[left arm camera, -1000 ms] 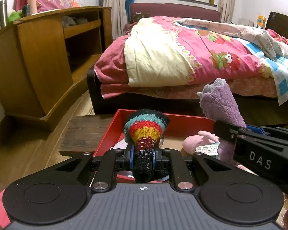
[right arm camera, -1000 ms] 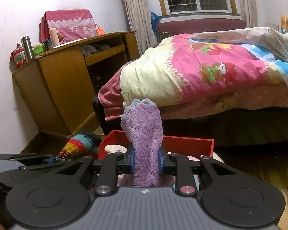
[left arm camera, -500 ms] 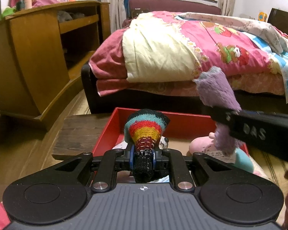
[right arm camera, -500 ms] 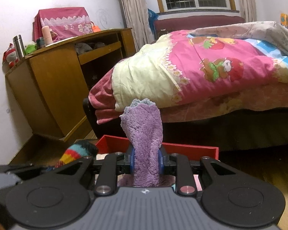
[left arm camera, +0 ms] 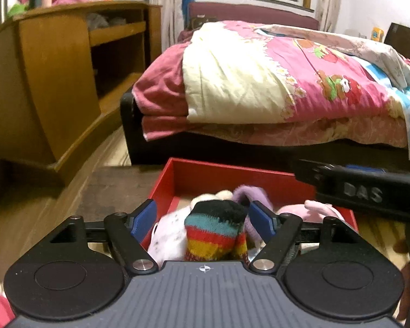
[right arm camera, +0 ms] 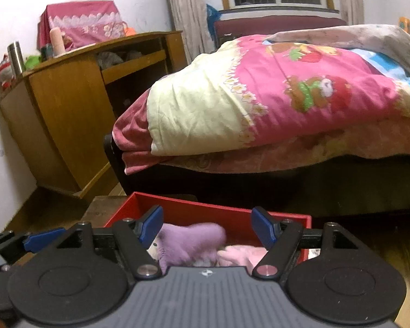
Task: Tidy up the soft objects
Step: 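Open the right tool to drop the purple sock while the left tool releases the striped sock, then grasp the light blue towel with the right tool while the left tool grasps the blue face mask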
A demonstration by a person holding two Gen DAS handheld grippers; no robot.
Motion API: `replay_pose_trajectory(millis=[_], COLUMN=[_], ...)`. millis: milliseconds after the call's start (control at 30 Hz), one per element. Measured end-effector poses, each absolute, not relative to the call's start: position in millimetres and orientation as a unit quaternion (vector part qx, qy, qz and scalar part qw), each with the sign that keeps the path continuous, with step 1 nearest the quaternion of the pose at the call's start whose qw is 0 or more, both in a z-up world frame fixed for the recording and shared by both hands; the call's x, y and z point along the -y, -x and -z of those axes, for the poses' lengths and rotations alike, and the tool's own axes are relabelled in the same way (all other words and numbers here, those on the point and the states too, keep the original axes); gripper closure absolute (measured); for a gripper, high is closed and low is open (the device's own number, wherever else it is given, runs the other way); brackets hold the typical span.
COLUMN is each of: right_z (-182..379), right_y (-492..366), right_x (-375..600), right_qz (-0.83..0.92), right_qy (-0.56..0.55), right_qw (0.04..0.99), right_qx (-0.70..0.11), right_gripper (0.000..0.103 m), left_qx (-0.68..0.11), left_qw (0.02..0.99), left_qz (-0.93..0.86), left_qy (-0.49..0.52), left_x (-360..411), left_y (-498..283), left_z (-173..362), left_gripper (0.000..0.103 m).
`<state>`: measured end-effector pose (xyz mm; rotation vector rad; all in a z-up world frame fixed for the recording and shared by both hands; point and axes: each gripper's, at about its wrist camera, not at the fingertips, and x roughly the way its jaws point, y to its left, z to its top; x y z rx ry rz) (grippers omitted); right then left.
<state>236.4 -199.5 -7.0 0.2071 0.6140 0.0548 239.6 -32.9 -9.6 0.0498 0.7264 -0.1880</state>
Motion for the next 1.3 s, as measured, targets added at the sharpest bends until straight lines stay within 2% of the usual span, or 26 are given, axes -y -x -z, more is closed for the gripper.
replay_pose_trajectory(millis=[333,633,767,1300], right_z=[-16,-18,-7,79], right_y=[-180,-137,-123,-140], right_x=[197,175,165,161], right_qz=[-0.046,-0.074,-0.081,-0.077], right_qy=[-0.125,-0.109,-0.104,-0.129], right_qw=[0.946,0.94,0.933,0.872], right_qx=[-0.296,-0.314,-0.336,-0.466], right_gripper=[0.055,0.055,0.055,0.055], left_qx=[-0.378,-0.425,-0.452,-0.483], left_qw=[0.921,0.9,0.887,0.866], left_qz=[0.09,0.091,0.095,0.115], left_qy=[-0.026,-0.027,-0.021,-0.063], left_x=[28,4,0,10], left_y=[-199,-156,-138,-115], left_z=[-9,5,19,40], left_gripper=[0.027,0.029,0.033,0.031])
